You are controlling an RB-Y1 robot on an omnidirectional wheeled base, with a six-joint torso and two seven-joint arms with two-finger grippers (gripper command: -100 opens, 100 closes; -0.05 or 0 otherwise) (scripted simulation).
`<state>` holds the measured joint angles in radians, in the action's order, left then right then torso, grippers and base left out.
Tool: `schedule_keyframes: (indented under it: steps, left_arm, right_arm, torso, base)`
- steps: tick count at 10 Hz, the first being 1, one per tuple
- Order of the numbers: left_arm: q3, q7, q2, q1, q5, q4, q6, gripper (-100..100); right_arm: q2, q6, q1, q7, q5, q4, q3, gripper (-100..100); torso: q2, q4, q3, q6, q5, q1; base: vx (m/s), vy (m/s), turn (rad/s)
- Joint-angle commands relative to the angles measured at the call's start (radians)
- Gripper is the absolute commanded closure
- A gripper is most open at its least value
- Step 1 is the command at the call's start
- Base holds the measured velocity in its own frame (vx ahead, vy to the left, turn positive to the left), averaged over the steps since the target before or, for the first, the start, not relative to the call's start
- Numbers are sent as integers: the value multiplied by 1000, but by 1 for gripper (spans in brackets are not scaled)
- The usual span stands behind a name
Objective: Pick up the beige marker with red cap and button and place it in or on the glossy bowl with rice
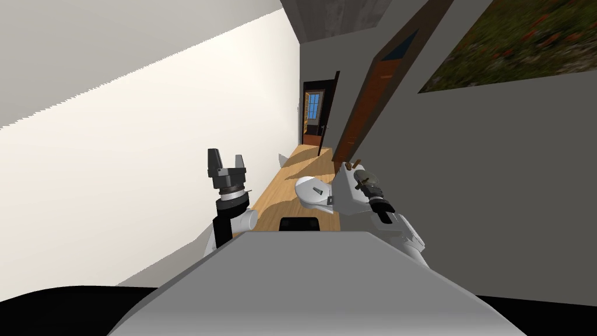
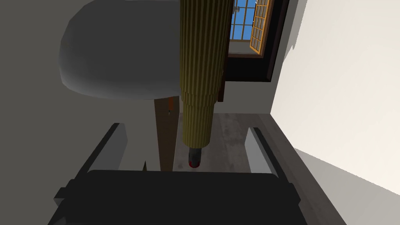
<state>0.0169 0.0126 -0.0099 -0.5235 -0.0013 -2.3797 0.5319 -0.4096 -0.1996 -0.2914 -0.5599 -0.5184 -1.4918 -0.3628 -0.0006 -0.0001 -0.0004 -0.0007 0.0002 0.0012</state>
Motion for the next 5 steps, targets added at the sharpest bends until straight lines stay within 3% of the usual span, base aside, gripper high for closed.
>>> schedule_keyframes:
  steps: [1,2,3,4,5]
  left_arm:
    - [0,0,0,0,0,0,0,0]
    - [0,0,0,0,0,0,0,0]
    - [0,0,0,0,0,0,0,0]
    - [0,0,0,0,0,0,0,0]
    - [0,0,0,0,0,0,0,0]
  right_arm:
    - [0,0,0,0,0,0,0,-100]
    - [-2,5,0,4,1,-2,0,0]
    - [-2,5,0,4,1,-2,0,-100]
    - [-2,5,0,4,1,-2,0,100]
    - [-2,5,0,4,1,-2,0,100]
  torso:
    - [0,0,0,0,0,0]
    - [0,0,0,0,0,-1]
    - [0,0,0,0,-1,-2]
    - [-1,0,0,0,-1,-2]
    - [-1,0,0,0,-1,-2]
  base:
    - [-2,13,7]
    - [0,0,0]
    - [0,0,0]
    - [0,0,0]
    - [0,0,0]
